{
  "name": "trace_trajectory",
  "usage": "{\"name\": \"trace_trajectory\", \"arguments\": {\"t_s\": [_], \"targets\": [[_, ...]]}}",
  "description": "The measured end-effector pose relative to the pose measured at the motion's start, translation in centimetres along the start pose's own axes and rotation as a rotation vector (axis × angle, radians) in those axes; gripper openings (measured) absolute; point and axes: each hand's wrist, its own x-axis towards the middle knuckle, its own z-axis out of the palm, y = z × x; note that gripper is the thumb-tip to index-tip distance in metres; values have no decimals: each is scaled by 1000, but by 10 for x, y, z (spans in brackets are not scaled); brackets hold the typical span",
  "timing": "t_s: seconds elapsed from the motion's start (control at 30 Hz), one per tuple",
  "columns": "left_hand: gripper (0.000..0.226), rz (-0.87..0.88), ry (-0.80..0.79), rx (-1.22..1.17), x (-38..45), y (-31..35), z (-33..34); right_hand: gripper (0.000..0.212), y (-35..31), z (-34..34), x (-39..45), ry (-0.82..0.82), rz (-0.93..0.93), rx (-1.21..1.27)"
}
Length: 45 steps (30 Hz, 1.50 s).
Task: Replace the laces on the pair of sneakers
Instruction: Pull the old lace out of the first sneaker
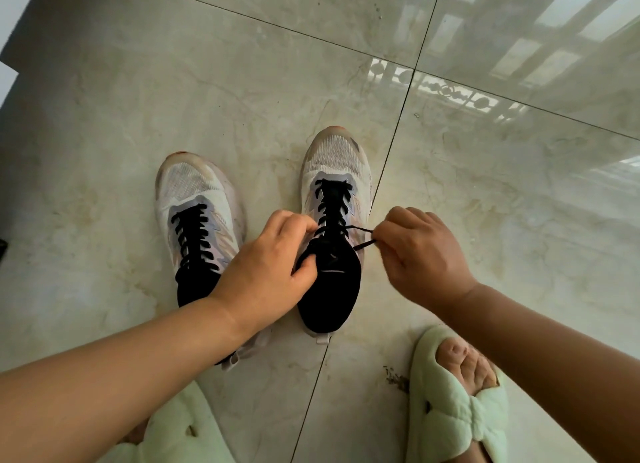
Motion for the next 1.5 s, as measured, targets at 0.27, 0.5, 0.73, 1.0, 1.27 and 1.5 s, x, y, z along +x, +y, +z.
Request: {"name": "trace_trajectory", "arguments": {"t_s": [0.27,0.5,0.73,1.0,1.27,1.5], "targets": [[32,2,5,-16,-1,1,-1,19,-18,-6,-1,37,-122,146],[33,13,7,-4,-1,3,-1,20,-38,-2,-12,202,-23,169],[32,23,17,14,-1,1,0,25,-35,0,-14,55,-87,163],[35,140,80,108,-4,8,-4,6,-33,3,-7,62,188,449],[26,327,110,24,5,12,-4,12,-25,-4,-6,55,-85,398],[26,323,71,38,5,10,0,19,-34,6,-5,125,-43,264]]}}
